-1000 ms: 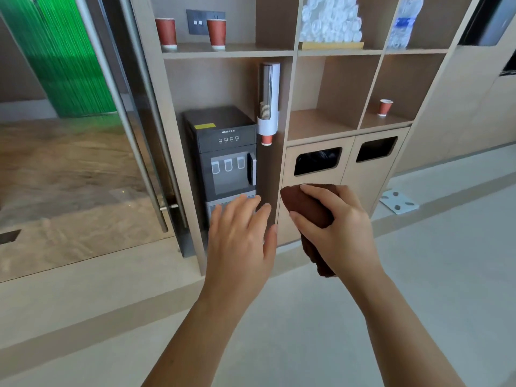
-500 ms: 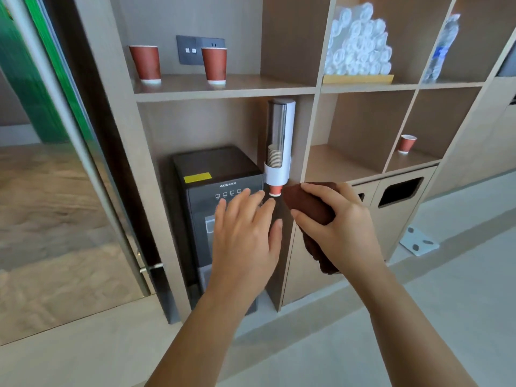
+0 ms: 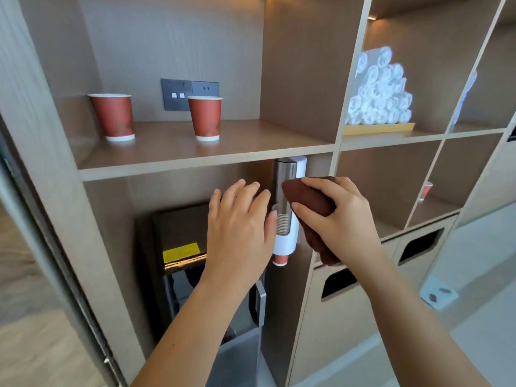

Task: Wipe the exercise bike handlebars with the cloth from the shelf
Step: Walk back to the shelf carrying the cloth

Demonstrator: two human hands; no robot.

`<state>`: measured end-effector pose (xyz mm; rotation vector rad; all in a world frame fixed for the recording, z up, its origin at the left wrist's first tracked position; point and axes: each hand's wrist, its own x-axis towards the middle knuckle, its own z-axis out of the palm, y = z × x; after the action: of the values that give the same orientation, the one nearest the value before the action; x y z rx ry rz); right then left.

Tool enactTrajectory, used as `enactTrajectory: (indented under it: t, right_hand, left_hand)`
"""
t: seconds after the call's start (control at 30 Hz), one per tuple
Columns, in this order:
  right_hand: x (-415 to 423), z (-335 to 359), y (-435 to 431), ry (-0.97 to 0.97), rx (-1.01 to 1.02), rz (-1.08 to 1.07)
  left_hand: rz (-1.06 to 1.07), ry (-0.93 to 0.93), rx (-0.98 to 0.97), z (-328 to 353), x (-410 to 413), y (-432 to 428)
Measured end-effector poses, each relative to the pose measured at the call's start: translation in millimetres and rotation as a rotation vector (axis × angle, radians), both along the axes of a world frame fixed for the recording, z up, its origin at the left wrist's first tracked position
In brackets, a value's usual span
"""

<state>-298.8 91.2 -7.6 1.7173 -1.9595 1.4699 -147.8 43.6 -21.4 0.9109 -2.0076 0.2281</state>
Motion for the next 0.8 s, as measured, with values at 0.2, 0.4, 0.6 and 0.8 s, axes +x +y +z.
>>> enactTrajectory:
  t: [0.2, 0.4, 0.6, 0.8]
  right_hand:
    - [-36.0, 32.3, -68.4, 0.034, -0.078, 0.055]
    - [-73.2, 65.7, -135.6, 0.040, -0.103, 0.126]
    - [-96.9, 90.8, -199.1, 0.146, -0.055, 0.126]
    - [-108.2, 88.8, -242.8, 0.170, 0.140, 0.114]
  left_hand:
    - [0.025, 0.013, -0.056, 27.8, -40.8, -62.1]
    - [0.053, 0.022, -0.088, 50.6, -74.8, -116.4]
    - [0.147, 0.021, -0.093, 59.2, -83.6, -155.3]
    - [0.234, -0.039, -0.107, 56.6, -82.2, -166.3]
